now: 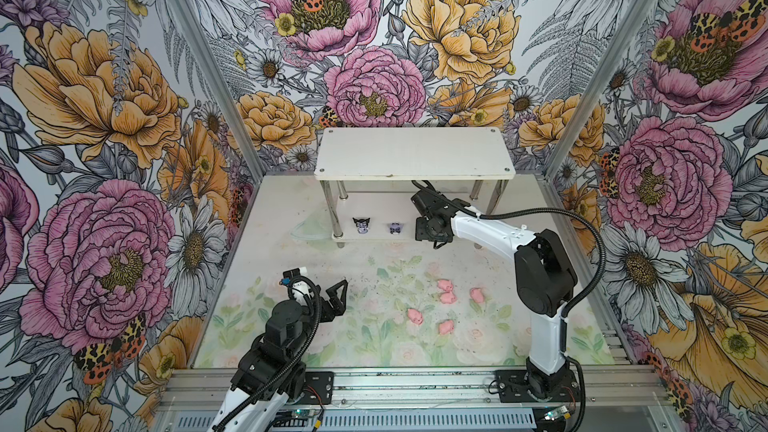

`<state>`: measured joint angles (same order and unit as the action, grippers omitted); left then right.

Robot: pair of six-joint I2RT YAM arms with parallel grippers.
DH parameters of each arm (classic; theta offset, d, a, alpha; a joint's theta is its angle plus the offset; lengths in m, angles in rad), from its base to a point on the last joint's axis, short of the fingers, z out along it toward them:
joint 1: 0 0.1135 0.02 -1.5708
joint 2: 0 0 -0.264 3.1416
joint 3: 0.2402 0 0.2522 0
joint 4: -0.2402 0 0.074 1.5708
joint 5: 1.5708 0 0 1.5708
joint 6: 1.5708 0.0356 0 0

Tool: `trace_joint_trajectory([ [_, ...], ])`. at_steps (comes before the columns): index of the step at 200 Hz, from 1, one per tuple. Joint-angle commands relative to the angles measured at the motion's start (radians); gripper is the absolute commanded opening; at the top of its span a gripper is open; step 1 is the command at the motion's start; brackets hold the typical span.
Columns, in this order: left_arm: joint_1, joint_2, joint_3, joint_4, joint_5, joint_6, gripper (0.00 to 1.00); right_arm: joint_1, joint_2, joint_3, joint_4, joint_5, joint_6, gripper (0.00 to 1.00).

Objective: Place and organize the plastic toys onto the shelf

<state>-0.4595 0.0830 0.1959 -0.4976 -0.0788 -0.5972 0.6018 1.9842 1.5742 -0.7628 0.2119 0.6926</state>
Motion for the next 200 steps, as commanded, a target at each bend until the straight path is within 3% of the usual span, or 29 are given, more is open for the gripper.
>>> trace_joint_trajectory([
  [1,0.012,0.003,-0.013,0.006,0.016,-0.011,0.99,0.010,-0.059,-0.018,0.041,-0.005,0.022,0.66],
  [200,0.018,0.003,-0.013,0.007,0.025,-0.010,0.99,0.040,-0.019,0.015,0.075,-0.050,0.031,0.66],
])
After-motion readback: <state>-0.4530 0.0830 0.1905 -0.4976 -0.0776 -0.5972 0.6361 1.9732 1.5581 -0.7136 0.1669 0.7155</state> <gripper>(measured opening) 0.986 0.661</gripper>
